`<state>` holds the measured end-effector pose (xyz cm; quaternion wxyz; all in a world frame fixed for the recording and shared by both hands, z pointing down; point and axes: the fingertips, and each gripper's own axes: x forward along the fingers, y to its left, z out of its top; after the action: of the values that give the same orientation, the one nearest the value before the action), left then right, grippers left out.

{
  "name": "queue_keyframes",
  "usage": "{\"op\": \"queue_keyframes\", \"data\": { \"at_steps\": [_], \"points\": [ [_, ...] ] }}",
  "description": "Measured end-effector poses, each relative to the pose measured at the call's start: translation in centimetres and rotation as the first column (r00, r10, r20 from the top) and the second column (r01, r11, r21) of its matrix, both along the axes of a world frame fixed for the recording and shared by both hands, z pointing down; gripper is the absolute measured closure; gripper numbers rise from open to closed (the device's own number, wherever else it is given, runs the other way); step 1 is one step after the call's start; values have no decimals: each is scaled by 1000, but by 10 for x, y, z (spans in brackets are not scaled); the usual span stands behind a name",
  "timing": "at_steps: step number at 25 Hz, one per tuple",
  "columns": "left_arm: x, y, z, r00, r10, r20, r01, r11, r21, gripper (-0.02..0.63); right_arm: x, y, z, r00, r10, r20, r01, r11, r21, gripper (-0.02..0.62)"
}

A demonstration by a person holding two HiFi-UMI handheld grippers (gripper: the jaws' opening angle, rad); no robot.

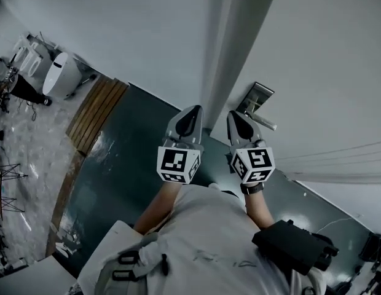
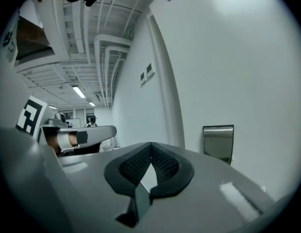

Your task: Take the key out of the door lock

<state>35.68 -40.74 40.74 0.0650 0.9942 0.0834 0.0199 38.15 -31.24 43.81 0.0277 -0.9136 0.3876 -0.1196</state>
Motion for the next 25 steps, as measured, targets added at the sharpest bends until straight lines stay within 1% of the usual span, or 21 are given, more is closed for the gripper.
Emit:
{"op": "queue_keyframes", "data": {
  "at_steps": [3,6,9,11,13,15,16,17,19,22,23,25],
  "points": [
    [22,-1,24,992,96,76,-96,995,-9,606,11,1,15,994,93,51,-94,996,8,589],
    [37,12,39,974,202,106,-201,979,-18,606,17,9,25,982,173,74,-173,985,-2,589],
    [52,26,39,951,293,97,-294,956,-12,606,19,17,35,969,231,91,-230,973,-20,589],
    [64,37,35,935,348,72,-349,937,-4,606,21,24,38,960,262,97,-260,965,-30,589],
    [82,44,29,924,381,39,-382,924,21,606,27,30,38,954,285,93,-283,958,-33,589],
    [104,53,26,912,410,28,-411,909,64,604,35,36,37,950,301,85,-299,954,-31,589],
    [115,60,25,900,434,30,-435,897,81,515,38,40,37,947,310,80,-309,951,-31,589],
    [124,68,25,887,461,32,-462,883,86,454,41,45,37,944,321,76,-319,947,-32,589],
    [140,81,21,864,502,23,-503,862,71,437,47,55,37,937,343,69,-341,939,-35,589],
    [159,90,13,850,527,-8,-526,849,56,422,53,71,35,924,378,65,-375,926,-45,589],
    [164,93,12,841,540,-16,-539,841,54,419,52,77,35,917,393,66,-391,919,-47,589],
    [169,95,11,817,577,-23,-575,817,42,417,51,84,42,903,420,85,-418,907,-46,589]
  ]
}}
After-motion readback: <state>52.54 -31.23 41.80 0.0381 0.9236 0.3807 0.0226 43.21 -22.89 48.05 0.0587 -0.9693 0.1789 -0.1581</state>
